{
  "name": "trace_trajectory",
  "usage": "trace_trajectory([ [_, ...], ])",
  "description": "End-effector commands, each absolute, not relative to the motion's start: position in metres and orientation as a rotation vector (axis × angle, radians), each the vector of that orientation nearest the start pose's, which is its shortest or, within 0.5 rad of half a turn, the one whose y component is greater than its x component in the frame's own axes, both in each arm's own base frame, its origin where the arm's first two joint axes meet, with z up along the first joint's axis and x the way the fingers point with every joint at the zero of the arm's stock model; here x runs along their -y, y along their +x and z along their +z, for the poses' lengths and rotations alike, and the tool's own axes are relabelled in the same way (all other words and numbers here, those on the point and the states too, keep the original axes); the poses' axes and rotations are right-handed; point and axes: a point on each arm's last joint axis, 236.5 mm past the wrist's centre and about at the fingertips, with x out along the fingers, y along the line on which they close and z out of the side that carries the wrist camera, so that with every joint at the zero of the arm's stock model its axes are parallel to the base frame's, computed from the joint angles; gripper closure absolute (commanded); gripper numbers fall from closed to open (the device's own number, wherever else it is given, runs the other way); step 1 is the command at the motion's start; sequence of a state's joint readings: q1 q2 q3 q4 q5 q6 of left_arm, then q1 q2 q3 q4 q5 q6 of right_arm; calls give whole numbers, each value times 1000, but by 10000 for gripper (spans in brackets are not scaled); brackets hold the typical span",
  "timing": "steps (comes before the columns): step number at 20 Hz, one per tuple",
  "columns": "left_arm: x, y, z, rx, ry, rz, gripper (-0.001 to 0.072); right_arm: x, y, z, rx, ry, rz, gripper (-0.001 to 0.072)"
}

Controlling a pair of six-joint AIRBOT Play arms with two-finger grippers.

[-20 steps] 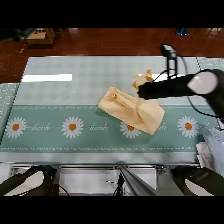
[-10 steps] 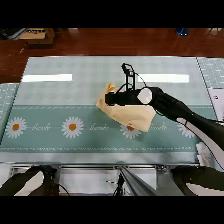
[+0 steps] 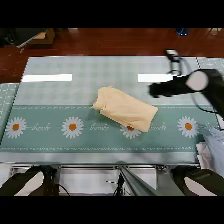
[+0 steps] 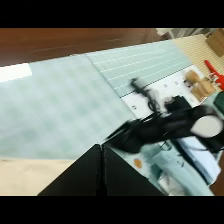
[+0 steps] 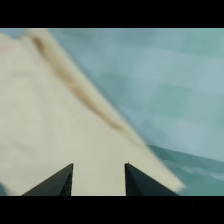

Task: Fold the shirts.

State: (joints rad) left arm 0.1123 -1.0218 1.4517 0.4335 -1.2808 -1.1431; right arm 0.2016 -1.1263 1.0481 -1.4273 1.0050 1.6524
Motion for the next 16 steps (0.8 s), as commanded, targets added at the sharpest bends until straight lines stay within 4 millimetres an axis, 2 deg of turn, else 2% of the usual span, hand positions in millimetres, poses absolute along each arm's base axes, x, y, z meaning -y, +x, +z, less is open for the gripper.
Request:
trace_trajectory([
  [1, 154, 347, 300, -587, -310, -814, 687, 49, 298, 37, -1217, 119, -191, 283],
  [2, 149, 347, 291, -613, -279, -792, 687, 50, 278, 21, -1243, 234, -188, 226],
  [3, 144, 349, 285, -632, -264, -762, 685, 36, 259, -1, -1277, 364, -136, 171],
  [4, 138, 351, 279, -652, -255, -730, 680, 15, 247, -19, -1303, 481, -60, 170],
  [5, 134, 353, 274, -666, -247, -706, 624, -11, 239, -34, -1320, 598, 24, 129],
  [6, 130, 353, 270, -685, -249, -685, 502, -34, 238, -43, -1308, 693, 88, 131],
  [7, 128, 353, 267, -699, -258, -668, 418, -54, 242, -47, -1267, 786, 135, 131],
  [8, 126, 354, 265, -710, -269, -652, 380, -70, 250, -49, -1215, 875, 165, 131],
  [10, 127, 352, 264, -720, -268, -656, 380, -84, 264, -54, -1125, 977, 142, 131],
  [12, 127, 350, 263, -732, -274, -658, 380, -94, 275, -59, -1087, 1002, 127, 132],
  [16, 127, 350, 262, -733, -275, -658, 381, -138, 286, -79, -1113, 1049, 156, 133],
])
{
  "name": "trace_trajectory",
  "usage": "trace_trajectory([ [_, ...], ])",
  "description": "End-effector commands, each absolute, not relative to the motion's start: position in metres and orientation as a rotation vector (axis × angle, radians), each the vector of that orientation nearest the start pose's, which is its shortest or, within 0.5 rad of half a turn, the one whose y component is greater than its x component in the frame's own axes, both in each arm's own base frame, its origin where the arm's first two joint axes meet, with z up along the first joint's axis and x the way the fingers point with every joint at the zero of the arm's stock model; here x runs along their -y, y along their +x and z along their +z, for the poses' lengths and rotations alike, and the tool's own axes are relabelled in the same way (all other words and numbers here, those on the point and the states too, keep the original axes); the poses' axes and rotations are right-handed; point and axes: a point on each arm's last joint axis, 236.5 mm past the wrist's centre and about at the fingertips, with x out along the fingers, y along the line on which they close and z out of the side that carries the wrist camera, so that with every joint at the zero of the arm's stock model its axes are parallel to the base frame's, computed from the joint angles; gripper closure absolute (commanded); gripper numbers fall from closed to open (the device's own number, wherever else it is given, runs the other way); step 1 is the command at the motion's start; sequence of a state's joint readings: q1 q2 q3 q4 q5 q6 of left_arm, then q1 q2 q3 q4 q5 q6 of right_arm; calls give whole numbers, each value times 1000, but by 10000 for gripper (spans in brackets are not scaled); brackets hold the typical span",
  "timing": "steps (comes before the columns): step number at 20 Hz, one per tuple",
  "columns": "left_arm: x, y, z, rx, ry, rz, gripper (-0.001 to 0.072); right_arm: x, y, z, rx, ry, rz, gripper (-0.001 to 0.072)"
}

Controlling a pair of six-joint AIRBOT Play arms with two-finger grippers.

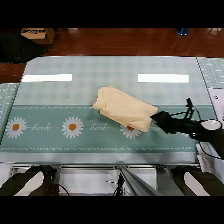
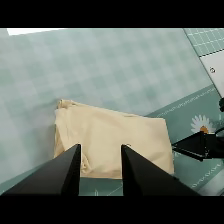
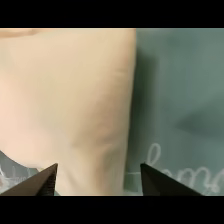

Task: Fold the shirts.

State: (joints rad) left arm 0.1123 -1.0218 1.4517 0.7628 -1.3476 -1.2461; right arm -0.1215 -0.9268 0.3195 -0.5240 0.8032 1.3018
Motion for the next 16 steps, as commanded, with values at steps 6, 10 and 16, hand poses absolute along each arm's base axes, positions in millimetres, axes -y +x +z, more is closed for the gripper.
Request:
trace_trajectory([
  [6, 127, 353, 257, -756, -302, -649, 381, -191, 287, -99, -1206, 1005, 274, 609],
  [10, 123, 354, 230, -819, -314, -627, 381, -193, 310, -30, -1077, 966, 481, 686],
  [16, 107, 367, 192, -855, -318, -536, 391, -52, 312, 110, -900, 747, 232, 687],
])
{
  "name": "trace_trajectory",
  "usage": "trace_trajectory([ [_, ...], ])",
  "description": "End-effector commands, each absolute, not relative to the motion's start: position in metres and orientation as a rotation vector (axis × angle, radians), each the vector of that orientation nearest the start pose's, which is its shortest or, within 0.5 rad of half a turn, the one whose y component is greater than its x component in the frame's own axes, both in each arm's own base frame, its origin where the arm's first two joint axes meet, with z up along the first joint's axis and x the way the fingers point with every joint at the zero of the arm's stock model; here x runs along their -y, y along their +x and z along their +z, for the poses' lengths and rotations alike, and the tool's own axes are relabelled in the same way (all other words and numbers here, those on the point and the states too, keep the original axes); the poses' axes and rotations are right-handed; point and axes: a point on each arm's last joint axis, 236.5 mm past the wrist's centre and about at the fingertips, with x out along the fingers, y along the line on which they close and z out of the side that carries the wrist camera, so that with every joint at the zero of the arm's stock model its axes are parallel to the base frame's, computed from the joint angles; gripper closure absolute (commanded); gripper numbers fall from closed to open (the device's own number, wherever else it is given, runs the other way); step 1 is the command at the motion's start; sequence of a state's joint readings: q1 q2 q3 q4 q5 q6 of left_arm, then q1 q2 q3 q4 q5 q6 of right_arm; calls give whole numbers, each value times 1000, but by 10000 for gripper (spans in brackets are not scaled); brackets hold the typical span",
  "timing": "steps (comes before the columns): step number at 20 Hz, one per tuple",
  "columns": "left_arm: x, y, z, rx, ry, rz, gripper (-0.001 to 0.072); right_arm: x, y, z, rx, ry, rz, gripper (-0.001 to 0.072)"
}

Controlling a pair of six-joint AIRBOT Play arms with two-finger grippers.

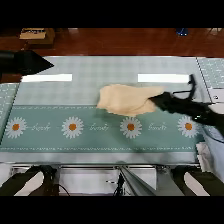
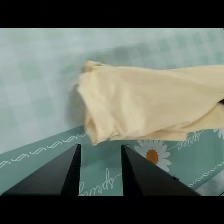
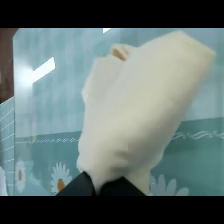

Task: Fold the shirts.

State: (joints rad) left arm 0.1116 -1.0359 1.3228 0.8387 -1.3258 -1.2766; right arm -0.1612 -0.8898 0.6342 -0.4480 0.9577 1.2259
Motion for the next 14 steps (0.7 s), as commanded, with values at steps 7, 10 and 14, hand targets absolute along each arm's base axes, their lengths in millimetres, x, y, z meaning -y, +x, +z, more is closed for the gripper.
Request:
trace_trajectory([
  [7, 95, 398, 202, -737, -318, -475, 396, 151, 188, 195, -897, 485, -582, 686],
  [10, 94, 403, 193, -743, -270, -494, 396, 187, 123, 191, -983, 508, -870, 687],
  [14, 91, 417, 172, -770, -261, -489, 396, 189, 81, 179, -1097, 576, -997, 687],
])
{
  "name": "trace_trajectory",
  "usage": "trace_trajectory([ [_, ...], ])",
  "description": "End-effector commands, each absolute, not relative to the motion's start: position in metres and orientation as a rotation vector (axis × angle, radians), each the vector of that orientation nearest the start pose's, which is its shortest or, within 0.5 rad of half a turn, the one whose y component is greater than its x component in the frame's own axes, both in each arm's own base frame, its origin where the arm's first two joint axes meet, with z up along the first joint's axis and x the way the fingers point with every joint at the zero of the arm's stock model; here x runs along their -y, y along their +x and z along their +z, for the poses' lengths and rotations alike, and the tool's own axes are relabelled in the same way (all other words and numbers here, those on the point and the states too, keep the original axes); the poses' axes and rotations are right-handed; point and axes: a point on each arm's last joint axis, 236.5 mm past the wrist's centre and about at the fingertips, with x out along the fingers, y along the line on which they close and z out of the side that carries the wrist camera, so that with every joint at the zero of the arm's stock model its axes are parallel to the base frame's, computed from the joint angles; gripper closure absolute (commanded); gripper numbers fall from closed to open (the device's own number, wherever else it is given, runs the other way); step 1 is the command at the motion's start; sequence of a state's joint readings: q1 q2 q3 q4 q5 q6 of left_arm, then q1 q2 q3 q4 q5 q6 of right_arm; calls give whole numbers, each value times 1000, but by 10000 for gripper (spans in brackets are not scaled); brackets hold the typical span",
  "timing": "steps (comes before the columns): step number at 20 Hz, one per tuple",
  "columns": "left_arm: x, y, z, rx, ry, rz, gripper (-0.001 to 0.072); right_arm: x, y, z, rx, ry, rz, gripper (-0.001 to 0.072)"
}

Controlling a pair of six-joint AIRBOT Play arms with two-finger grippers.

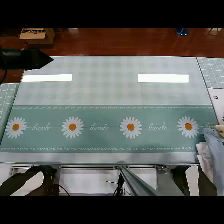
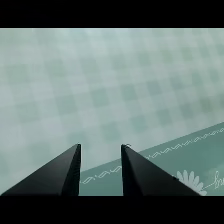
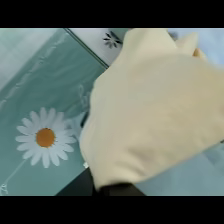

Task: Fold the shirts.

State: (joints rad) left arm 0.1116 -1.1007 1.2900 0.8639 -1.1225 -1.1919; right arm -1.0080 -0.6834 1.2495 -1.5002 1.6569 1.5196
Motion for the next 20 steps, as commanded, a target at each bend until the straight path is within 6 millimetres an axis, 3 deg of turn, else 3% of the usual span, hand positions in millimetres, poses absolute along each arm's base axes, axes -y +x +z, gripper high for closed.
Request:
trace_trajectory([
  [1, 90, 422, 165, -782, -269, -484, 396, 189, 75, 176, -1121, 587, -1017, 687],
  [3, 88, 431, 149, -812, -282, -477, 396, 192, 70, 176, -1131, 579, -1041, 686],
  [8, 86, 446, 103, -900, -296, -477, 396, 195, 29, 177, -1225, 567, -1199, 686],
  [11, 79, 456, 95, -882, -258, -475, 396, 181, 20, 150, -1353, 586, -1147, 685],
  [13, 61, 463, 98, -851, -249, -438, 396, 172, 7, 129, -1447, 571, -1123, 685],
  [16, 23, 470, 103, -820, -278, -359, 396, 162, -34, 110, -1563, 520, -1234, 671],
  [18, -4, 471, 104, -808, -298, -306, 396, 159, -55, 100, -1600, 467, -1297, 565],
  [20, -26, 470, 104, -800, -317, -261, 396, 158, -70, 96, -1638, 424, -1350, 558],
])
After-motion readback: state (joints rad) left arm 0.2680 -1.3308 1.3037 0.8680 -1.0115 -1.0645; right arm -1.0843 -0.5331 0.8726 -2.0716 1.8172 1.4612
